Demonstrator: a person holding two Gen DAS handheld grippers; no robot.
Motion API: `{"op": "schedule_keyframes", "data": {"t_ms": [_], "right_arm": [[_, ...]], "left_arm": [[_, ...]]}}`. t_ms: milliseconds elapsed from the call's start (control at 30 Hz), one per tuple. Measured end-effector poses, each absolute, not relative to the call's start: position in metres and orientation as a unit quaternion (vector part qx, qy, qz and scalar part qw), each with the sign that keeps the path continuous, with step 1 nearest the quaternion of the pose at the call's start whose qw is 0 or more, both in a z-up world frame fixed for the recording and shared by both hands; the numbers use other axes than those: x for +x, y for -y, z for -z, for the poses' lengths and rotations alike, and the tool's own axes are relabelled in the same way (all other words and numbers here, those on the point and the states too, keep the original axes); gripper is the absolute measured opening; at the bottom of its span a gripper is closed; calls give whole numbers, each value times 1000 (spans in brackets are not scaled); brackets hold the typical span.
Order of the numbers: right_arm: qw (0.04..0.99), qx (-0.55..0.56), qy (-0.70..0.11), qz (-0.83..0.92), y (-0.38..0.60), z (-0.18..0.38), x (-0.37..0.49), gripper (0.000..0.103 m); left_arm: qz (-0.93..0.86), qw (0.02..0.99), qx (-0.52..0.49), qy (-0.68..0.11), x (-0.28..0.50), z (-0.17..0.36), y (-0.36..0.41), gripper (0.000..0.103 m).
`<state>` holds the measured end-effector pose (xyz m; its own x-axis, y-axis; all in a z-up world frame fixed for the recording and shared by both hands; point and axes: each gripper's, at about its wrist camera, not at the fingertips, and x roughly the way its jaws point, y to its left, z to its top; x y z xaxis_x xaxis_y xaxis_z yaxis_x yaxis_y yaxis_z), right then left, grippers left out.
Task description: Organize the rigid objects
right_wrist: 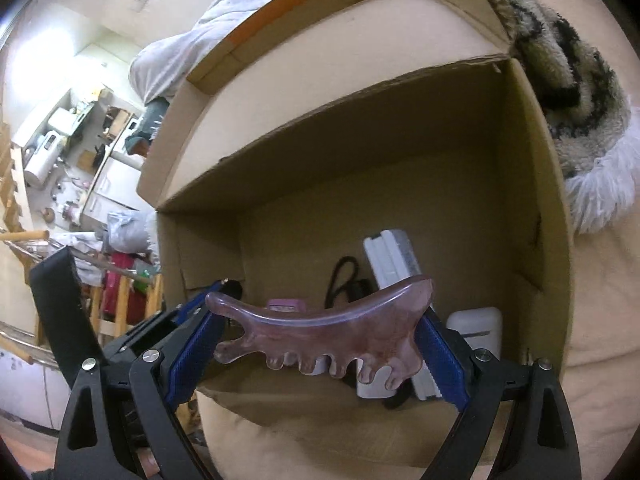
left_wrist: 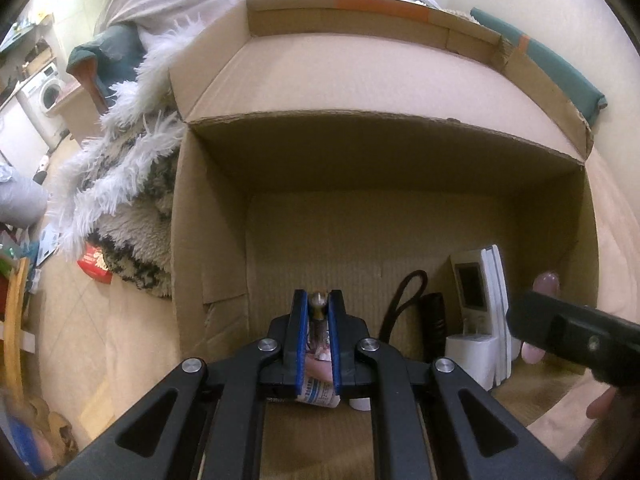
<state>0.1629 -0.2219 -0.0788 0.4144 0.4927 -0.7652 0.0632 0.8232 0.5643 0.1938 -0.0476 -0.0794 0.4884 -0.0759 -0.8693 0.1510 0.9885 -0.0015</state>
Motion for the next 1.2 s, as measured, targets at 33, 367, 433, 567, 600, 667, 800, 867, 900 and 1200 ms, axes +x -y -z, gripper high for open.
{"op": "schedule_keyframes", "data": {"t_ms": [33, 367, 433, 567, 600, 667, 800, 867, 900, 1200], "right_arm": [[797, 267, -525, -133, 223, 79, 164, 99], [796, 254, -535, -122, 221, 82, 168, 99], [796, 255, -535, -119, 221, 83, 169, 99], [810, 247, -518, -121, 218, 73, 168, 103], [811, 242, -518, -123, 216, 72, 168, 103], [812, 243, -515, -127, 214, 71, 169, 103], [825, 241, -498, -111, 222, 65, 166, 103], [830, 246, -490, -105, 228, 63, 162, 103], [831, 245, -490, -102, 229, 61, 161, 103], [864, 200, -454, -85, 239, 10, 124, 103]], "left_arm": [[65, 860, 38, -504, 193, 79, 49, 13], [48, 865, 53, -497, 190, 72, 53, 63], [40, 876, 62, -477, 184, 60, 52, 63], [27, 898, 86, -431, 173, 39, 56, 71], [28, 899, 85, -428, 171, 38, 56, 71], [37, 897, 76, -433, 170, 36, 54, 71], [15, 893, 60, -445, 174, 37, 44, 71], [0, 892, 52, -450, 174, 36, 37, 71], [-3, 888, 44, -458, 175, 34, 33, 71], [15, 913, 2, -407, 133, -21, 2, 71]]}}
